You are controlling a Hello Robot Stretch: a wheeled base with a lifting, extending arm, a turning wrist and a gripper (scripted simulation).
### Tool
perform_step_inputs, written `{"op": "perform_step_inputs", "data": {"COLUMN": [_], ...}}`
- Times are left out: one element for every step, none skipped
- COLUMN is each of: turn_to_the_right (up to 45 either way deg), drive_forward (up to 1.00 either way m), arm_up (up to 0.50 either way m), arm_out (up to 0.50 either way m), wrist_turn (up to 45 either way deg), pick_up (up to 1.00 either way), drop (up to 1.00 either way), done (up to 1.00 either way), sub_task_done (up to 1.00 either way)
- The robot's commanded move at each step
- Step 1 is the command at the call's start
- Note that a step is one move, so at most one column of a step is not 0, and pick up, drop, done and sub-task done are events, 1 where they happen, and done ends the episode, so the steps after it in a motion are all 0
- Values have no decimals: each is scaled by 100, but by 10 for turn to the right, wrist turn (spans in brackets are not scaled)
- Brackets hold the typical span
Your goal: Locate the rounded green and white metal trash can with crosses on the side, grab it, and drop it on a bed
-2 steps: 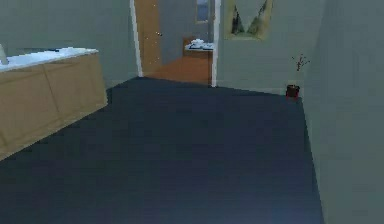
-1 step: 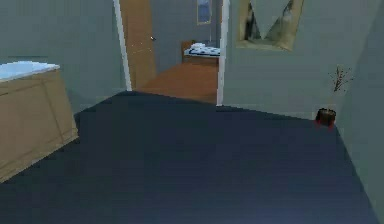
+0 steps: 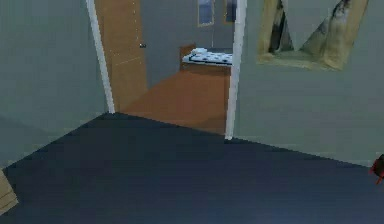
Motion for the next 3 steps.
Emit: {"op": "perform_step_inputs", "data": {"turn_to_the_right": [0, -30, -120], "drive_forward": [100, 0, 0], "arm_up": [0, 0, 0], "arm_out": [0, 0, 0], "wrist_turn": [0, 0, 0], "pick_up": [0, 0, 0], "drop": [0, 0, 0], "done": [0, 0, 0], "sub_task_done": [0, 0, 0]}}
